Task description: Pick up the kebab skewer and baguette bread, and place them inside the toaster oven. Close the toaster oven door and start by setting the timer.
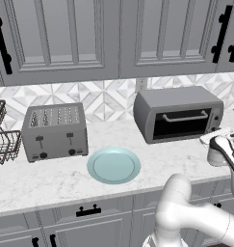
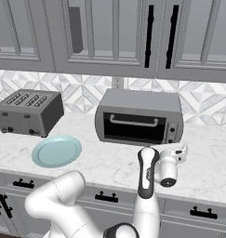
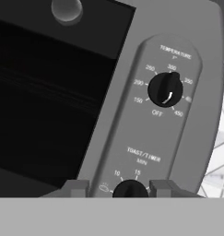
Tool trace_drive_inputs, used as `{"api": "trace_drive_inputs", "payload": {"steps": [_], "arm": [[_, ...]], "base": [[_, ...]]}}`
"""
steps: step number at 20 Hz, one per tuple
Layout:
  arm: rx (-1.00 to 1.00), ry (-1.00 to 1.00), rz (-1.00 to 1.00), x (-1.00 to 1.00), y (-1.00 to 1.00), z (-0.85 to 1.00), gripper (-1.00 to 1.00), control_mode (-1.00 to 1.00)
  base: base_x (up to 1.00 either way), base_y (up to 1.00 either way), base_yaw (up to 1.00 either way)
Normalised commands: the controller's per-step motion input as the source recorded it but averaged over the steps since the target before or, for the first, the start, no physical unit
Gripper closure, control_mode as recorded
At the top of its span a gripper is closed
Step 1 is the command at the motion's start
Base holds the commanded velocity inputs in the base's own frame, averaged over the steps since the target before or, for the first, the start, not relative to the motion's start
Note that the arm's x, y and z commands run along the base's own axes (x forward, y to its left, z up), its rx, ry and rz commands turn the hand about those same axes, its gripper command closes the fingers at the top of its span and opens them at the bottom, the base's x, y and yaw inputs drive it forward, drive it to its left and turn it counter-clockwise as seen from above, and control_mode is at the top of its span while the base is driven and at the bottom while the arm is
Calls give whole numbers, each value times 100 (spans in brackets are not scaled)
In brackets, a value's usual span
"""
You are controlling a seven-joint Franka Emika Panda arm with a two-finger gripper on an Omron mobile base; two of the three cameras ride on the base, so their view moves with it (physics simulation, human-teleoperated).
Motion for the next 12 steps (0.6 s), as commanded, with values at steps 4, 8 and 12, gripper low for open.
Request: {"api": "trace_drive_inputs", "payload": {"steps": [4,8,12], "arm": [[-1,0,1,4,-19,-5,100,-100],[0,4,6,-10,-21,-4,100,-100],[0,7,12,0,-23,-1,100,-100]], "base": [[0,0,0],[0,0,0],[0,0,0]]}}
